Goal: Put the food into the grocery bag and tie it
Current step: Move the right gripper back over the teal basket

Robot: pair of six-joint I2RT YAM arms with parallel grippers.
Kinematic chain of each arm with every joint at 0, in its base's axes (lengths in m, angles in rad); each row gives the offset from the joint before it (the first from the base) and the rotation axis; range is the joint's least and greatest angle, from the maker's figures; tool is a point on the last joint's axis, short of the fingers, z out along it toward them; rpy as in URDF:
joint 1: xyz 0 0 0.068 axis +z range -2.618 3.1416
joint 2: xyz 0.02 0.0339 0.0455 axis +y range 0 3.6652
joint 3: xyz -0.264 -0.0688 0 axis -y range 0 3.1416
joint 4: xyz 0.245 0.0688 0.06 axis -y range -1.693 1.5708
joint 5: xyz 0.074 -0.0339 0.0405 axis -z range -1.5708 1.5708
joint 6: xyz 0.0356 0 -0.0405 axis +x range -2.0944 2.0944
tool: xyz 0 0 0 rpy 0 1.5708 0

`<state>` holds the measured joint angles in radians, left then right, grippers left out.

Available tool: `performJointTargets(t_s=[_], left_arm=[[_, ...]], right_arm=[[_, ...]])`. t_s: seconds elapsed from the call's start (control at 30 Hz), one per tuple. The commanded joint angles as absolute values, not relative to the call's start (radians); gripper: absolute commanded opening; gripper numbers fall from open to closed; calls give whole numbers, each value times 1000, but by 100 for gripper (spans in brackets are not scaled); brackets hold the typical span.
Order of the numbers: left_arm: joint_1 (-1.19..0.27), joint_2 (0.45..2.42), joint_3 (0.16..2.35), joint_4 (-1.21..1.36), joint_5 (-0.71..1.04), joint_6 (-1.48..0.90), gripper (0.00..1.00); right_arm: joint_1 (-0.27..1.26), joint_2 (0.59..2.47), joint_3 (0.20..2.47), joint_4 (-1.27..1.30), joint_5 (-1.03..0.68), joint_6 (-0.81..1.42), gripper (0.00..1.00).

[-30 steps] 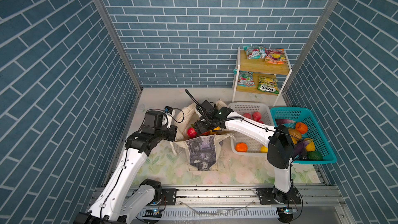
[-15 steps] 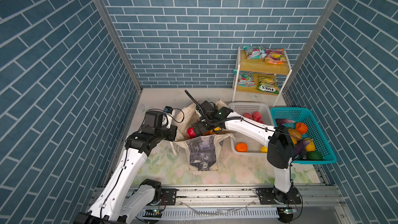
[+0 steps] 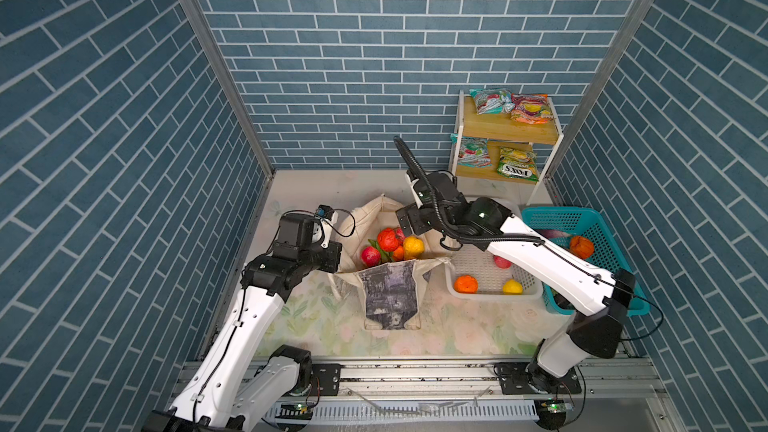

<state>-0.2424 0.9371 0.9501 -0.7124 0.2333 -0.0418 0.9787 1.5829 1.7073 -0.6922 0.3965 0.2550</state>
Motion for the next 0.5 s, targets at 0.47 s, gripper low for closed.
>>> performJointTargets(t_s=[0.47], left_arm=[[-238,935,942,-697,233,-43,0]], right_arm=[[599,1238,1337,-782,770,413,99]])
